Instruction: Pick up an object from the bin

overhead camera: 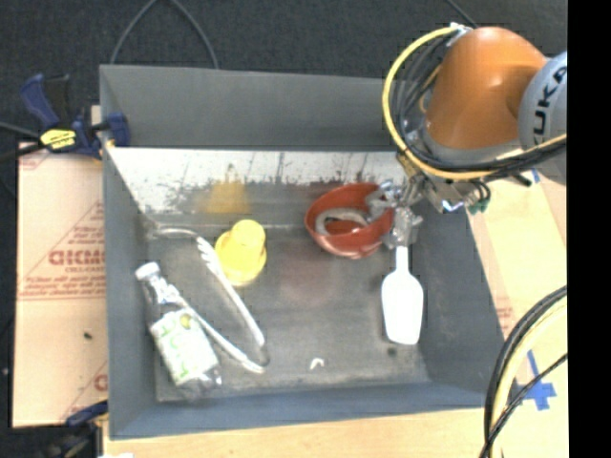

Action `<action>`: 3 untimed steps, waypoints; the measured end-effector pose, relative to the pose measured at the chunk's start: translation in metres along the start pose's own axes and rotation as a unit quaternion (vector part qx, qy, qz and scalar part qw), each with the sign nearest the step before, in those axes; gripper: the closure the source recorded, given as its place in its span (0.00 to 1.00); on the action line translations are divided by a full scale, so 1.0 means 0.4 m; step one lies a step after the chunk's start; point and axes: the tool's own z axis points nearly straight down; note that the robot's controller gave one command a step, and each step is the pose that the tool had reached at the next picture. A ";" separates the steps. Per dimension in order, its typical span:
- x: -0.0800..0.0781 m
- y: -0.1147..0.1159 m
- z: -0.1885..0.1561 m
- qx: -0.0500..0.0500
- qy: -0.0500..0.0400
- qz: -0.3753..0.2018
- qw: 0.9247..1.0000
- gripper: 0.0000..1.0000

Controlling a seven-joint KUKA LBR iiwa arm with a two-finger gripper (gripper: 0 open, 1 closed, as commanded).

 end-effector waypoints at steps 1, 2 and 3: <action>-0.031 0.025 0.226 -0.003 0.003 0.062 0.998 1.00; -0.016 0.021 0.147 -0.005 0.007 0.042 0.999 1.00; -0.032 0.018 0.093 0.000 0.000 -0.004 1.000 1.00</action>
Offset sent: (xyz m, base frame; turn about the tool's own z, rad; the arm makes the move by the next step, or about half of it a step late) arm 0.0009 -0.0030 0.0423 -0.0151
